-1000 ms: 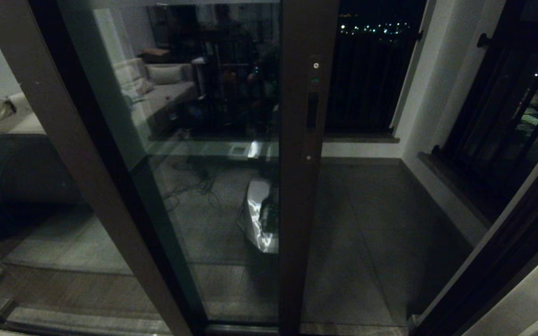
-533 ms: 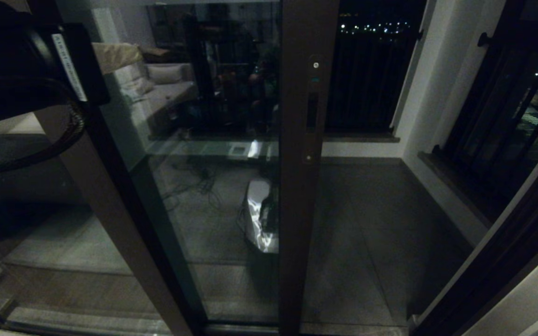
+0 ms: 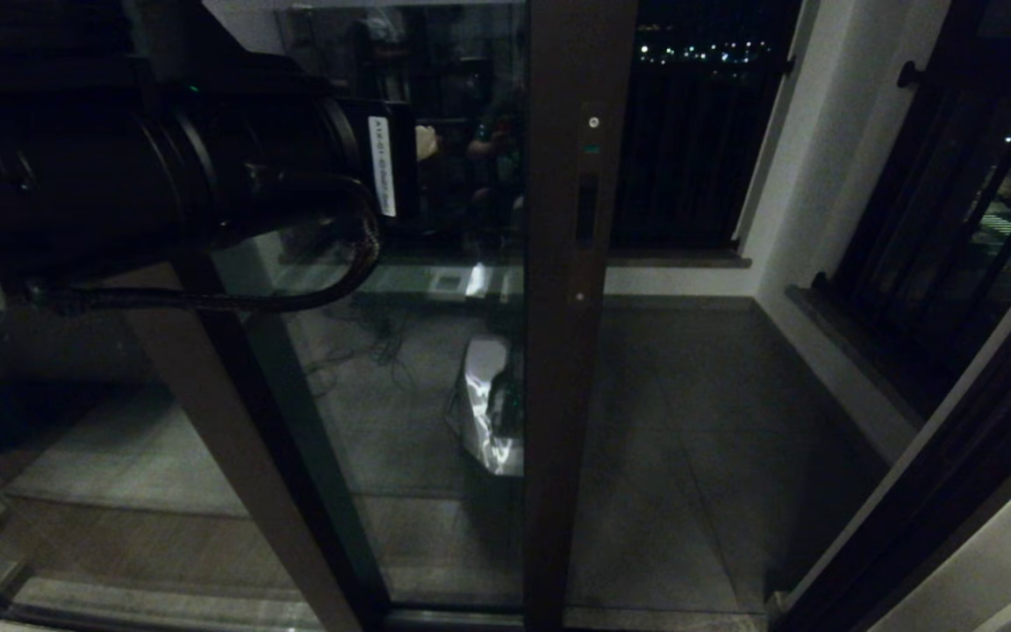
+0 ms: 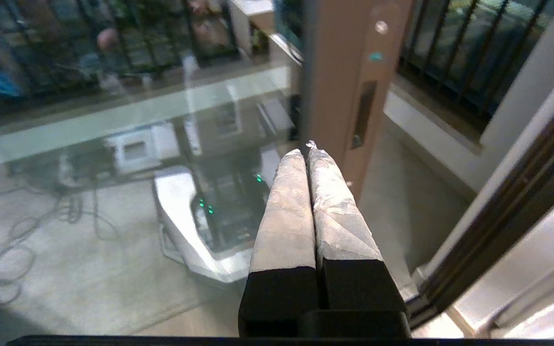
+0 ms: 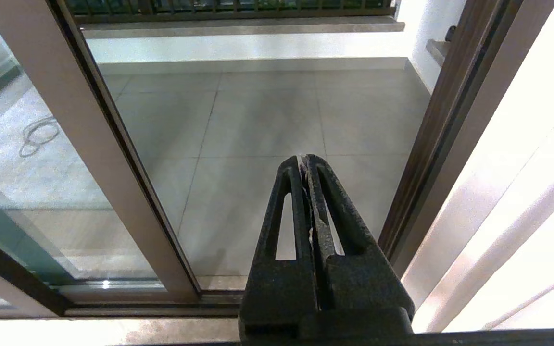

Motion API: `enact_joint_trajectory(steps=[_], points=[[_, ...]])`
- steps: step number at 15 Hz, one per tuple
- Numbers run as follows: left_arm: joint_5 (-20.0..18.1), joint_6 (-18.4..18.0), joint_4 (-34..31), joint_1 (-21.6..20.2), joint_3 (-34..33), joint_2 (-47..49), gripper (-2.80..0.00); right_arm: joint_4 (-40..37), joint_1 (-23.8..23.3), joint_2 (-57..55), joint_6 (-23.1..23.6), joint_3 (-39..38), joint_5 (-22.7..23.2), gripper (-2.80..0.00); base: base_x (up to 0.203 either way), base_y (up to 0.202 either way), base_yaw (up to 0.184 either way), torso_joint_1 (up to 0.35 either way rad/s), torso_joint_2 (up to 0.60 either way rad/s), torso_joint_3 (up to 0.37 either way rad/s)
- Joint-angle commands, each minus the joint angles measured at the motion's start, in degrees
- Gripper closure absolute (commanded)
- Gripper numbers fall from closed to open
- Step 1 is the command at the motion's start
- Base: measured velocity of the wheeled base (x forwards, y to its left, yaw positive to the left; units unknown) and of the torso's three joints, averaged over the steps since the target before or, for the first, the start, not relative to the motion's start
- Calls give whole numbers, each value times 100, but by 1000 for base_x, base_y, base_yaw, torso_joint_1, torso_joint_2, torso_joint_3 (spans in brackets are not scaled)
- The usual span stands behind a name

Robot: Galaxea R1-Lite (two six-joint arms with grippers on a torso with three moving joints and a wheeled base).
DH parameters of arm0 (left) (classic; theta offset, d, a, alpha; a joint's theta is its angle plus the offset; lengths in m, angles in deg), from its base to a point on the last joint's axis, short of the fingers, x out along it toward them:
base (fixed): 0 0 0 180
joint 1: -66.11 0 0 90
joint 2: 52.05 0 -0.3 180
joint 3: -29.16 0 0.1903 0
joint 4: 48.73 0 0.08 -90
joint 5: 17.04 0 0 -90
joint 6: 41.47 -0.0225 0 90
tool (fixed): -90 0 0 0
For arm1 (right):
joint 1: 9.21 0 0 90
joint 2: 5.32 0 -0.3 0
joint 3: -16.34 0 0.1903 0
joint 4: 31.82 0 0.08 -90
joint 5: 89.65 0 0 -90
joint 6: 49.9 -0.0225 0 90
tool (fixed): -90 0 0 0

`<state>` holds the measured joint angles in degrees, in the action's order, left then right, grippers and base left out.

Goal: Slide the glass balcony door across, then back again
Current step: Open the slid door

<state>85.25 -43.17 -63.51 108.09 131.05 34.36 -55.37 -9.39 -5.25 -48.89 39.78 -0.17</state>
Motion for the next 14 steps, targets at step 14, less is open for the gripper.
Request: enact_joint_trajectory(steps=[14], points=[[-44,252,438,1145,3247,3351,0,-17,1,-7,-5,1,-2,0,0,0,0,0,0,0]])
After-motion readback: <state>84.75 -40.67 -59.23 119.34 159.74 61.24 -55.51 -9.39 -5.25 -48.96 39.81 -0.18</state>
